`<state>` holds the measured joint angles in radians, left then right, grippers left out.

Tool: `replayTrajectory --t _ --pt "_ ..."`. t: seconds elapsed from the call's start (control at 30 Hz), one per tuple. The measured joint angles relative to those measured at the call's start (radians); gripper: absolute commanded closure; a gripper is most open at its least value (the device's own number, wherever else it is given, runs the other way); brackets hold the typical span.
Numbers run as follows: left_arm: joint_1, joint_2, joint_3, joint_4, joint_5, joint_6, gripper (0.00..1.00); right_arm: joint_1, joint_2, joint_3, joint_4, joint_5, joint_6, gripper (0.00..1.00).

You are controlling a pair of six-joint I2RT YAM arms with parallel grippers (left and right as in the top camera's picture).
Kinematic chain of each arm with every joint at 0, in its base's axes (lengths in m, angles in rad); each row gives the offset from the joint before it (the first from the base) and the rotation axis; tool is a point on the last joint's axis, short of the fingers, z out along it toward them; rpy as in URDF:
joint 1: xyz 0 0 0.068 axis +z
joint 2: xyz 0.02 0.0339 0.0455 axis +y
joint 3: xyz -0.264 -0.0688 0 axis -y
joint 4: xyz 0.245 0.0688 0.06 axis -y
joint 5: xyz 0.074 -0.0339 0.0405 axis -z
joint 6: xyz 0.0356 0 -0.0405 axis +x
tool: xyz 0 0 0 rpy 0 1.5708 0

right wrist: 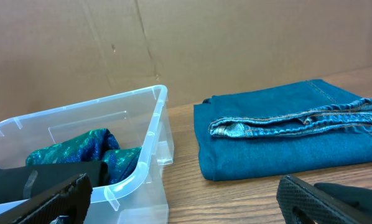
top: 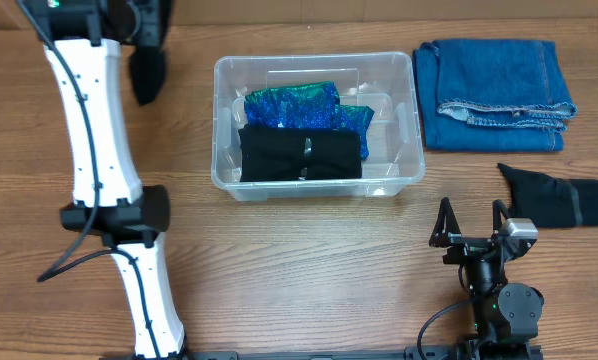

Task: Pack container
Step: 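Carry the second black garment into the bin's right side with the left gripper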

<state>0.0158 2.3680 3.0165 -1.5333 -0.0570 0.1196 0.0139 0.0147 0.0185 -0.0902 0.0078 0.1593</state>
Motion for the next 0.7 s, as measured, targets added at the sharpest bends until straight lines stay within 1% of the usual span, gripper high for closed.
replayTrajectory --t 0.07,0.13,0.3,0.53,0.7 --pt "-0.057 0.000 0.070 -0.005 -0.016 0.024 0.96 0.000 0.000 0.000 0.000 -0.001 0.000 0.00" --pt "-0.114 -0.003 0.101 -0.001 -0.031 0.055 0.96 0.000 0.000 0.000 0.000 -0.001 0.000 0.00" --pt "-0.254 -0.006 0.102 0.014 -0.114 0.143 0.96 0.000 0.000 0.000 0.000 -0.001 0.000 0.00" --pt "-0.408 -0.006 0.102 0.064 -0.188 0.252 0.96 0.000 0.000 0.000 0.000 0.000 0.000 0.00" --pt "-0.493 -0.007 0.095 0.101 -0.227 0.276 0.96 0.000 0.000 0.000 0.001 -0.001 0.000 0.00"
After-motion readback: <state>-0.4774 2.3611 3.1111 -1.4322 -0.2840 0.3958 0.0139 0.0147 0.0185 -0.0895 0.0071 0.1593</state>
